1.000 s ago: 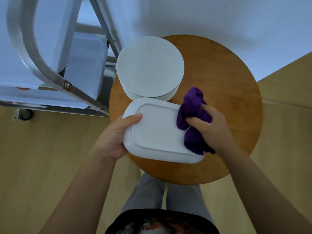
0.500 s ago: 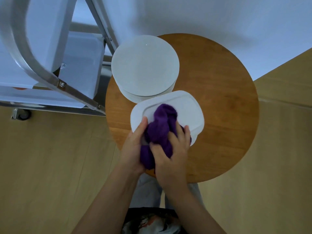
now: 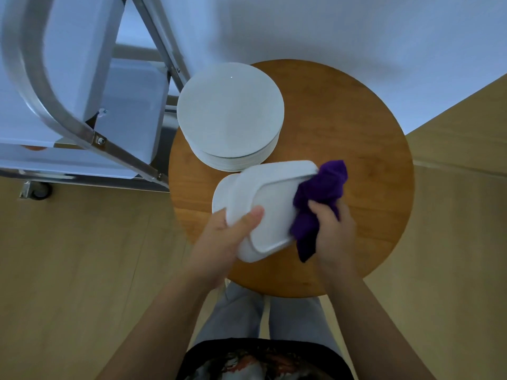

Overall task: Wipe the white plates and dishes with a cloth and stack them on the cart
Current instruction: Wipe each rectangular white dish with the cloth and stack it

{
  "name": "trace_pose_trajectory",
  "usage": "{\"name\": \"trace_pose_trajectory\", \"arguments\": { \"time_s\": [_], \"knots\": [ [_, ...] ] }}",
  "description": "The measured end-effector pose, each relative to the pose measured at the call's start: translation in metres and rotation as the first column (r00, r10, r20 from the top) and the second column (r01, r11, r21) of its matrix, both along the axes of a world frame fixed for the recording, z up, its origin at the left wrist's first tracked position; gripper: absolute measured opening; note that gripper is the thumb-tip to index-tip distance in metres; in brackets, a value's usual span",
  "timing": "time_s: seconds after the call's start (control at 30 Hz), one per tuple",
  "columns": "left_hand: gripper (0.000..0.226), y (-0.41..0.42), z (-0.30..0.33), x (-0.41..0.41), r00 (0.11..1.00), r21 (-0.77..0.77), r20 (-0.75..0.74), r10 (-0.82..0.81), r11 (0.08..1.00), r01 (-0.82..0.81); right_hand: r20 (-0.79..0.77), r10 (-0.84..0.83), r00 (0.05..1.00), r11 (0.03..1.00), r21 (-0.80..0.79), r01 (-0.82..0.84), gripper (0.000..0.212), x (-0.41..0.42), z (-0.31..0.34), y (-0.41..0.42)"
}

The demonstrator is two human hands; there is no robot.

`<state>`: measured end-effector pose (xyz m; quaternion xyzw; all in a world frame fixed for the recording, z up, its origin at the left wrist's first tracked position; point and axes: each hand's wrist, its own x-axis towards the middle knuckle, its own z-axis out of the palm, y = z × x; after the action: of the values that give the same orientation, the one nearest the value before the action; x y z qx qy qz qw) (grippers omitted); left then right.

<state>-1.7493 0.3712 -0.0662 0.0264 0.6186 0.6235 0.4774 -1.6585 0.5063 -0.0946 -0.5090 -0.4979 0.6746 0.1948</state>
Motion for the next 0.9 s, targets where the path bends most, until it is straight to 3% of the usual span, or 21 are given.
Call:
{"name": "trace_pose_trajectory", "arguments": {
  "time_s": [0.07, 0.27, 0.37, 0.47, 0.53, 0.6, 0.67, 0.7, 0.9],
  "knots": [
    [0.04, 0.012, 0.002, 0.011, 0.992, -0.045, -0.1, -0.072, 0.997, 0.067, -0.039, 0.086, 0.996, 0.995, -0.038, -0.088, 0.026, -0.008, 0.008, -0.016],
    [0.038, 0.024, 0.009, 0.01, 0.981, 0.02, -0.189, 0.036, 0.999, -0.033, -0.321, 0.329, 0.888, 0.924, -0.087, -0.373, 0.033, 0.01, 0.024, -0.031],
    [0.027, 0.035, 0.012, 0.014, 0.95, -0.042, -0.312, -0.011, 0.999, -0.002, -0.16, 0.449, 0.879, 0.869, -0.15, -0.472, 0.025, 0.031, 0.017, -0.003],
    [0.031, 0.058, 0.017, 0.021, 0.874, -0.196, -0.447, -0.192, 0.974, 0.114, 0.063, 0.262, 0.963, 0.939, -0.246, -0.24, 0.015, 0.05, 0.003, 0.022],
    [0.047, 0.08, 0.017, 0.027, 0.754, -0.296, -0.563, -0.338, 0.934, 0.198, 0.084, 0.017, 0.996, 0.924, -0.381, 0.016, 0.009, 0.059, 0.001, 0.04],
    [0.049, 0.106, 0.007, 0.032, 0.467, -0.43, -0.718, -0.517, 0.856, 0.287, 0.093, -0.184, 0.979, 0.87, -0.447, 0.206, 0.021, 0.066, 0.002, 0.06],
    [0.056, 0.134, -0.013, 0.034, 0.147, -0.625, -0.71, -0.689, 0.712, 0.318, 0.09, -0.301, 0.949, 0.852, -0.422, 0.31, 0.034, 0.071, 0.001, 0.08],
    [0.057, 0.148, -0.025, 0.036, 0.067, -0.697, -0.667, -0.742, 0.653, 0.295, 0.082, -0.333, 0.939, 0.853, -0.398, 0.337, 0.038, 0.071, 0.001, 0.089],
    [0.063, 0.223, -0.081, 0.044, -0.033, -0.853, -0.477, -0.878, 0.453, 0.257, 0.091, -0.312, 0.946, 0.901, -0.287, 0.325, 0.025, 0.069, -0.013, 0.142]
  ]
}}
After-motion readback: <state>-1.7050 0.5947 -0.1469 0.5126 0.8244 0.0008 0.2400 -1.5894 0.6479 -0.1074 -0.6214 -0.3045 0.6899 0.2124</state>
